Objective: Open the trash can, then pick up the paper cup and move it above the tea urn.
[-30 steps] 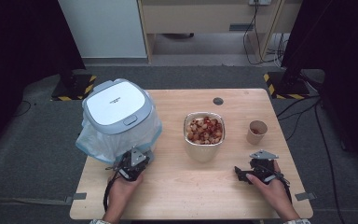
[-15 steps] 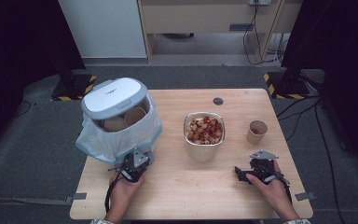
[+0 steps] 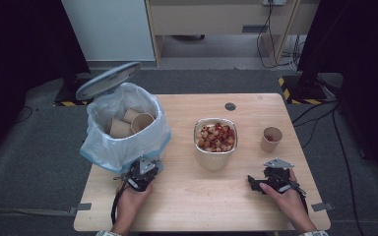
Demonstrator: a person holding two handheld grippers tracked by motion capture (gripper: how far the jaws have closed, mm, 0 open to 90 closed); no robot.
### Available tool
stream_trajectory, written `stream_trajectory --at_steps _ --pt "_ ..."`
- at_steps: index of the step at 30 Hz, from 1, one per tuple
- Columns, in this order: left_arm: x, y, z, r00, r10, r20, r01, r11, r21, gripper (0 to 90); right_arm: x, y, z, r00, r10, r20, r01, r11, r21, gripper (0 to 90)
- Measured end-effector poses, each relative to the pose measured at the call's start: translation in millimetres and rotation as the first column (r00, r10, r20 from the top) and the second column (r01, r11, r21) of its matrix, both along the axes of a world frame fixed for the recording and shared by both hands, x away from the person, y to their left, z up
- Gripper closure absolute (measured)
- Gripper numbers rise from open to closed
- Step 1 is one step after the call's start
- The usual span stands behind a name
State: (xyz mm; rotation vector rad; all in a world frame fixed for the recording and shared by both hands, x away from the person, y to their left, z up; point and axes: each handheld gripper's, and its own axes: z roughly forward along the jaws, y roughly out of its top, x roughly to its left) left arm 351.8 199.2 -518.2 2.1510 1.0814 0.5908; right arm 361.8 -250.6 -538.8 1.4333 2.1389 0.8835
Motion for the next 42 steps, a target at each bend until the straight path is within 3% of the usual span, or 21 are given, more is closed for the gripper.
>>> stream_trajectory --at_steps 4,19,29,40,42 --pt "0.2 0.1 0.1 1.0 0.0 -0.002 0.0 1.0 -0.001 89.8 1.8 -2.5 2.7 1.0 0.004 -0.008 -0.004 1.0 0.019 5.9" --pt "0.6 0.6 0.2 1.0 -0.001 -0.004 0.001 1.0 -0.003 89.8 3.1 -12.4 11.7 0.996 -0.068 0.058 0.067 0.998 0.006 5.7" --pt "0.6 0.7 0.1 1.0 -0.002 -0.004 0.002 1.0 -0.004 89.8 3.3 -14.5 12.4 0.9942 -0.088 0.062 0.088 0.996 0.005 5.5" --pt "0.4 0.3 0.1 1.0 -0.002 -0.002 0.002 1.0 -0.001 89.8 3.1 -20.9 17.2 0.9906 -0.112 0.079 0.108 0.993 0.054 4.5" --pt "0.3 0.0 0.1 1.0 -0.003 0.0 0.003 1.0 0.001 89.8 3.5 -22.4 16.3 0.9897 -0.118 0.082 0.115 0.993 0.042 4.8"
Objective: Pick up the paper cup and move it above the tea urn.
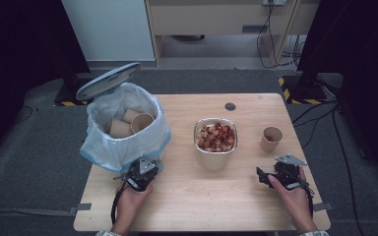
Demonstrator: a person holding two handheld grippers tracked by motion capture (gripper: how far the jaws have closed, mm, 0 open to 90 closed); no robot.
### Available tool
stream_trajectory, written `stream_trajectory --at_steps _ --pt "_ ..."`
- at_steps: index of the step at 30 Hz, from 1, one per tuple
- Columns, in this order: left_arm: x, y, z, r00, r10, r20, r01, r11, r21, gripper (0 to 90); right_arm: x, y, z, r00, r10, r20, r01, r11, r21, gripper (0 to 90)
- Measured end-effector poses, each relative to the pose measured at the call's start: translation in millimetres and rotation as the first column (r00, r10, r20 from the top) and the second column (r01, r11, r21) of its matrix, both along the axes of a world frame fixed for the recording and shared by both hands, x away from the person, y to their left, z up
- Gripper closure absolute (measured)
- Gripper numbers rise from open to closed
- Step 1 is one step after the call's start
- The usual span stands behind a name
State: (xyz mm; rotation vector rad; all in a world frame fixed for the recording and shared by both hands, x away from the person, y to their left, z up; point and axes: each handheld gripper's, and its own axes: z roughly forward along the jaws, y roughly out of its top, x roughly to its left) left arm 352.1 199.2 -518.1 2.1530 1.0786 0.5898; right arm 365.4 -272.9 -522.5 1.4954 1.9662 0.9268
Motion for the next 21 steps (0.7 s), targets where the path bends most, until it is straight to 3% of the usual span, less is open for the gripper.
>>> stream_trajectory --at_steps 9,21 --pt "0.1 -0.3 0.1 1.0 -0.001 0.0 0.001 1.0 0.002 89.8 4.4 -5.9 5.5 0.9992 -0.039 0.004 0.039 0.999 -0.001 5.9" --pt "0.2 -0.3 0.2 1.0 -0.004 0.004 0.004 1.0 0.009 89.8 26.6 -16.9 28.9 0.9974 -0.068 0.024 0.068 0.998 0.005 5.3"
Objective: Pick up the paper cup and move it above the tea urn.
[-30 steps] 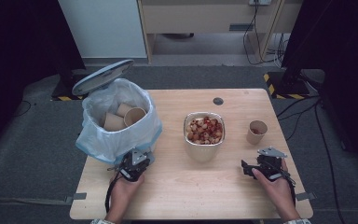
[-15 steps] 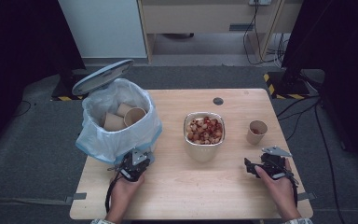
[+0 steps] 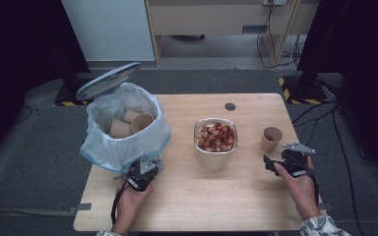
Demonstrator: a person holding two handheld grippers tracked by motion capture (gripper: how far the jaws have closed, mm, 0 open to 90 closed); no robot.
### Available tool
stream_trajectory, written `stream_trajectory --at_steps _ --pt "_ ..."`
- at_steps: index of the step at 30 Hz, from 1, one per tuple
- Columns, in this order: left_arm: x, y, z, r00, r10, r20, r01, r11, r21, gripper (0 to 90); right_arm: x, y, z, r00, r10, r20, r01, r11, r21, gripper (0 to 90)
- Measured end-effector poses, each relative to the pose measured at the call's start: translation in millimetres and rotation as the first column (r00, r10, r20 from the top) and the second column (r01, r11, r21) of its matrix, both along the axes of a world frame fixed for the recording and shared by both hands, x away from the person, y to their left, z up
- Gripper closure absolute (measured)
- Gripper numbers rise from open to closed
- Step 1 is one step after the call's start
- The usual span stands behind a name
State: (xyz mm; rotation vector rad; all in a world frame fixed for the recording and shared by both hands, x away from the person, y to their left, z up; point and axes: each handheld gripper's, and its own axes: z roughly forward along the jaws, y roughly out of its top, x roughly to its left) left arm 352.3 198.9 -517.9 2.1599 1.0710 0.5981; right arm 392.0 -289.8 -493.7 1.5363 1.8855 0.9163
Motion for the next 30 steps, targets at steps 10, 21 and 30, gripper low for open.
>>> stream_trajectory --at_steps 10,21,30 --pt "0.1 0.1 0.0 1.0 0.0 0.0 0.0 1.0 0.0 89.8 12.9 -0.3 7.0 0.9999 0.015 0.004 -0.015 1.0 -0.003 4.5" --pt "-0.2 -0.1 -0.2 1.0 0.004 -0.004 -0.004 1.0 -0.007 89.8 22.1 0.5 -2.5 0.9998 0.02 0.008 -0.02 1.0 0.018 3.9" --pt "-0.2 -0.1 -0.2 1.0 0.004 -0.004 -0.004 1.0 -0.007 89.8 28.6 0.2 -8.2 0.9998 0.008 0.018 -0.008 1.0 0.019 5.0"
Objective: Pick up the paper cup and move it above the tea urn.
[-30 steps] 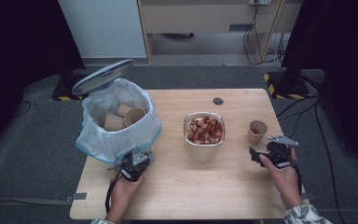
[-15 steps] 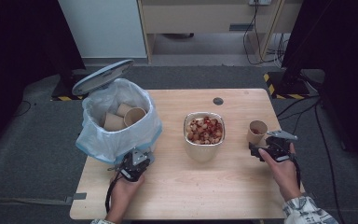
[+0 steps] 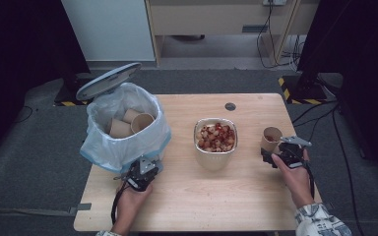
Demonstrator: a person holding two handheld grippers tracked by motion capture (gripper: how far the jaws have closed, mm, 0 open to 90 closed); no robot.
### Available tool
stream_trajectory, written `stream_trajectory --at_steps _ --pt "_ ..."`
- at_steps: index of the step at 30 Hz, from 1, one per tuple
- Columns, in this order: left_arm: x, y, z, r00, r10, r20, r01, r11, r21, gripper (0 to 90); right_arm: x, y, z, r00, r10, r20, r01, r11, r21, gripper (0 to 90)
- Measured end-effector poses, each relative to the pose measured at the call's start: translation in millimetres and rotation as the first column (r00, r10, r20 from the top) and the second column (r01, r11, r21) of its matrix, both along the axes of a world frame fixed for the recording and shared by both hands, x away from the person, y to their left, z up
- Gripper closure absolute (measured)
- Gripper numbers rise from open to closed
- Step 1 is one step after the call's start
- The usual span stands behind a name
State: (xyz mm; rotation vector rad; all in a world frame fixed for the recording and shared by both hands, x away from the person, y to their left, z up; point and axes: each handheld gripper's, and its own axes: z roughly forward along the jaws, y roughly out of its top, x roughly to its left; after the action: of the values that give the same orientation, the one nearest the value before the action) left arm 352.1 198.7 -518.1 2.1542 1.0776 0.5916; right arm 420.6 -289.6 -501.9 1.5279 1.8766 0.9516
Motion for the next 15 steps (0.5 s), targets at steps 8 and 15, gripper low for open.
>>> stream_trajectory --at_steps 8,15 --pt "0.2 0.2 0.2 1.0 -0.005 0.004 0.005 1.0 0.007 89.8 6.2 -0.8 -2.1 0.9996 -0.006 0.029 0.005 1.0 0.012 5.9" --pt "0.3 0.2 0.2 1.0 -0.005 0.003 0.005 1.0 0.006 89.8 16.9 -3.2 -7.0 0.9987 -0.023 0.045 0.021 0.999 0.027 8.3"
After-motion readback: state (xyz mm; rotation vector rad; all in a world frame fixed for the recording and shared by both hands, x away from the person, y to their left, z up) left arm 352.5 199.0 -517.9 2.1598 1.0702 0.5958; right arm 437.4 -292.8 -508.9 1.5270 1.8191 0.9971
